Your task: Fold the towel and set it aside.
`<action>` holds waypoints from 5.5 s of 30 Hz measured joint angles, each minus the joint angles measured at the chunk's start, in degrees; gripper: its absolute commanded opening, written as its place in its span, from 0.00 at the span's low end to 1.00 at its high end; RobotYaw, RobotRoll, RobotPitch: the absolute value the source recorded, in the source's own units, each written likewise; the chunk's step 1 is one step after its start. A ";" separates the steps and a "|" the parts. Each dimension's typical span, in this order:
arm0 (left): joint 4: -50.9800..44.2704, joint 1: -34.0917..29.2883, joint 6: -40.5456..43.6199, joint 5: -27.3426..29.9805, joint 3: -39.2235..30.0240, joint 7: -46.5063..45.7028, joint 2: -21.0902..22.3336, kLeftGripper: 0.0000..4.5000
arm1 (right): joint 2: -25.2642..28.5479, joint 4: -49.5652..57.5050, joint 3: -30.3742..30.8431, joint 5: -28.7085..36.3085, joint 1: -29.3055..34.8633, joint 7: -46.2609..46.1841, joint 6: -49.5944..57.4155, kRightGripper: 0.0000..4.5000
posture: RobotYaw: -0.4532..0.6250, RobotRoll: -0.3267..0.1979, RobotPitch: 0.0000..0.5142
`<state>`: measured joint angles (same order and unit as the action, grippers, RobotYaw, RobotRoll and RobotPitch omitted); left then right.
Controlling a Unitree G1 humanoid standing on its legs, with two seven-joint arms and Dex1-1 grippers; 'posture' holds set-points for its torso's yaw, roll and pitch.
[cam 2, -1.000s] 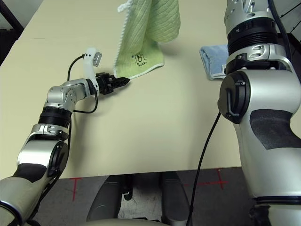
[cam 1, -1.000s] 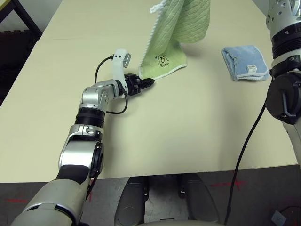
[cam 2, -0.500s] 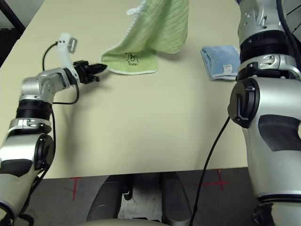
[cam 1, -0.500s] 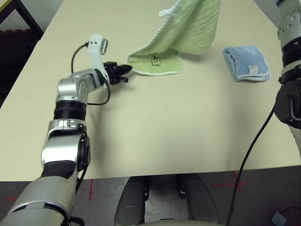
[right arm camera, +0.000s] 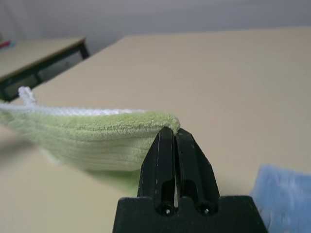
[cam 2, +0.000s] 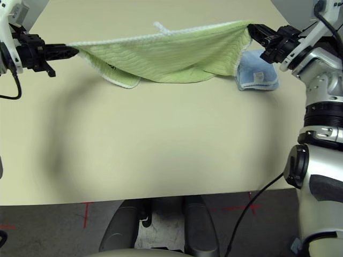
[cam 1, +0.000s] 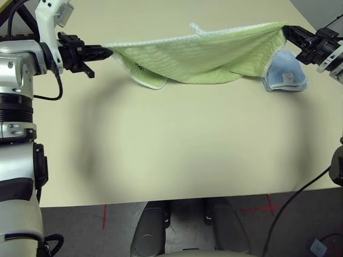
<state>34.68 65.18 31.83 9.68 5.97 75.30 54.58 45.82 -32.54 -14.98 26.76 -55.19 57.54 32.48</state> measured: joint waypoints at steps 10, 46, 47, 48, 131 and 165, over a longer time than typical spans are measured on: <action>16.42 11.40 -8.93 -6.79 2.89 0.93 -2.17 0.00 | 3.12 -13.28 10.54 -8.79 -9.07 9.20 -3.05 0.00 | 0.45 0.62 0.56; 10.83 1.38 -12.52 -14.24 3.73 8.02 0.25 0.00 | -1.35 -27.11 14.34 -24.03 -7.23 13.60 -44.79 0.00 | 0.43 0.62 0.67; 9.37 1.17 -11.67 -14.05 4.10 10.70 1.07 0.00 | -1.02 -27.14 14.34 -24.08 -7.28 14.35 -44.90 0.00 | 0.43 0.62 0.67; 7.49 0.85 -10.75 -13.58 4.49 13.09 2.15 0.00 | -0.73 -27.16 14.34 -24.07 -7.54 15.24 -44.94 0.00 | 0.43 0.62 0.67; 17.52 17.31 -14.52 6.59 43.31 16.80 8.48 0.00 | 6.55 -31.87 34.84 -20.47 -13.29 27.71 -52.56 0.00 | 0.45 0.62 0.65; 36.37 22.12 -34.08 -25.58 22.58 6.99 -4.68 0.00 | -0.25 -37.61 27.82 -37.13 -16.35 3.12 -58.78 0.00 | 0.46 0.62 0.66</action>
<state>71.04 87.29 -2.25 -15.91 28.55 82.28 49.89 45.58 -70.16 12.83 -10.38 -71.54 60.66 -26.31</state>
